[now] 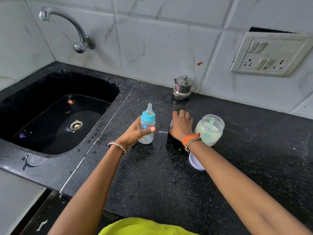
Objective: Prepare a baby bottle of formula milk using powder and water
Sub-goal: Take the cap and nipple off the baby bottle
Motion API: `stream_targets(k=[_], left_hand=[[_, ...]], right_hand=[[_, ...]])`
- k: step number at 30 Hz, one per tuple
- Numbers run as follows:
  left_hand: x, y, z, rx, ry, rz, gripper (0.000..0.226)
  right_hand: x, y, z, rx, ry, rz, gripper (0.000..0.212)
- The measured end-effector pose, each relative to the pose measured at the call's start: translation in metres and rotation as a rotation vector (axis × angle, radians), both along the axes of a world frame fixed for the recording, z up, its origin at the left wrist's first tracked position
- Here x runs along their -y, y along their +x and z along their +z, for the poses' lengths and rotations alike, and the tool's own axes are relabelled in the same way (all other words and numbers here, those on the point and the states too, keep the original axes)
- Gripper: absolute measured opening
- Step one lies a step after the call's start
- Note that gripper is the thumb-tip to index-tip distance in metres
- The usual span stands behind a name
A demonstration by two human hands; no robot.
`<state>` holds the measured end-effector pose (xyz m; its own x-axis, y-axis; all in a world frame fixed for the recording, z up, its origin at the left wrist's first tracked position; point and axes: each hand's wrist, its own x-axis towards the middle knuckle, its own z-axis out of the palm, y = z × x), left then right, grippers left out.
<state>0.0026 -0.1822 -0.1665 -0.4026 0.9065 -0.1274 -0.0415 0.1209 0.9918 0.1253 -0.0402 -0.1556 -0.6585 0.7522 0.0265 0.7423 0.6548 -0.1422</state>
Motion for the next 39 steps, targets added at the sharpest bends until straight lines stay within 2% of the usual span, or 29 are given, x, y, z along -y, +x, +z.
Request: stream_targets(k=[2, 3, 5, 6, 9, 10, 15, 16, 19, 22, 25, 28, 30, 32, 34, 35, 39], left_hand=[[-0.001, 0.000, 0.001, -0.004, -0.002, 0.016, 0.049], [-0.002, 0.001, 0.002, -0.010, 0.000, 0.024, 0.046], [-0.006, 0.004, 0.006, -0.034, 0.005, 0.027, 0.049], [-0.008, 0.007, 0.009, -0.052, 0.007, 0.026, 0.051], [-0.016, 0.015, 0.011, -0.192, -0.018, 0.099, 0.047], [-0.018, 0.017, 0.010, -0.276, -0.039, 0.136, 0.045], [-0.013, 0.018, 0.021, -0.792, -0.136, 0.313, 0.045], [-0.013, 0.021, 0.026, -0.869, -0.125, 0.355, 0.045], [-0.012, 0.033, 0.029, -1.019, -0.072, 0.416, 0.042], [-0.008, 0.041, 0.033, -0.951, -0.067, 0.342, 0.042], [-0.003, 0.031, 0.048, -0.837, -0.093, 0.110, 0.038], [0.005, 0.017, 0.058, -0.403, -0.024, -0.215, 0.028], [0.013, 0.006, 0.057, -0.186, -0.024, -0.446, 0.031], [0.018, -0.001, 0.051, -0.102, -0.062, -0.607, 0.043], [0.018, -0.004, 0.044, -0.111, -0.121, -0.693, 0.049], [0.016, -0.004, 0.040, -0.113, -0.137, -0.711, 0.050], [0.009, -0.004, 0.026, -0.048, -0.098, -0.609, 0.043]], right_hand=[[0.009, -0.003, 0.012, -0.187, 0.074, 0.014, 0.049], [0.015, -0.005, 0.023, -0.346, 0.022, 0.042, 0.044], [0.030, -0.013, 0.045, -0.592, -0.228, 0.071, 0.042], [0.036, -0.016, 0.052, -0.617, -0.331, 0.074, 0.045], [0.045, -0.022, 0.060, -0.400, -0.246, 0.088, 0.054], [0.043, -0.022, 0.060, -0.380, -0.250, 0.067, 0.055], [0.028, -0.017, 0.065, -0.392, -0.589, 0.073, 0.055], [0.028, -0.014, 0.065, -0.431, -0.598, 0.096, 0.055], [0.032, -0.008, 0.065, -0.480, -0.445, 0.145, 0.051], [0.034, -0.003, 0.062, -0.565, -0.389, 0.158, 0.050], [0.034, 0.005, 0.059, -0.644, -0.334, 0.212, 0.051], [0.039, 0.011, 0.067, -0.653, -0.349, 0.437, 0.055], [0.041, 0.015, 0.081, -0.512, -0.434, 0.580, 0.051], [0.036, 0.018, 0.098, -0.244, -0.526, 0.701, 0.035], [0.027, 0.019, 0.110, -0.049, -0.549, 0.786, 0.045], [0.023, 0.019, 0.113, -0.031, -0.556, 0.802, 0.052], [0.011, 0.015, 0.111, -0.273, -0.653, 0.704, 0.051]])
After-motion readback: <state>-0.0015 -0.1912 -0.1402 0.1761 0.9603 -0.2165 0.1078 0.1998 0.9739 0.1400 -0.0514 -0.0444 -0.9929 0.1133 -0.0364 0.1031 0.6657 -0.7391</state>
